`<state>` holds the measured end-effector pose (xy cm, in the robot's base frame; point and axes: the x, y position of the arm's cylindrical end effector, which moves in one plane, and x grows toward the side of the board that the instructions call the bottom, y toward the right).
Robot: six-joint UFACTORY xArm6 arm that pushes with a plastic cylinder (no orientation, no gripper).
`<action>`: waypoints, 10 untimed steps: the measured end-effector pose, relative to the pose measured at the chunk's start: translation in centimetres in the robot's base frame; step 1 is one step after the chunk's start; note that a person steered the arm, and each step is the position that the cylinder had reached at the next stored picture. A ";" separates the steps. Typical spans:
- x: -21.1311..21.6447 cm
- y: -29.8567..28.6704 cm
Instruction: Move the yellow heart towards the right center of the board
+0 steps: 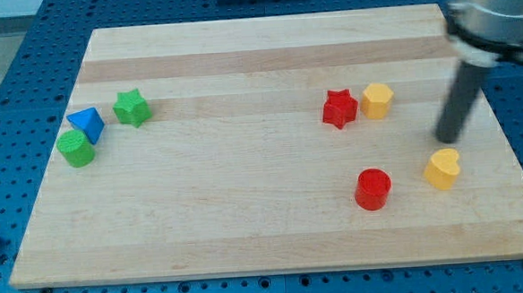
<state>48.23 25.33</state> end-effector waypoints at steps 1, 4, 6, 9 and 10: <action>5.4 0.6; -1.2 -6.3; 11.7 -8.7; -3.9 -14.1; 1.0 -15.8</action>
<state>49.22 9.54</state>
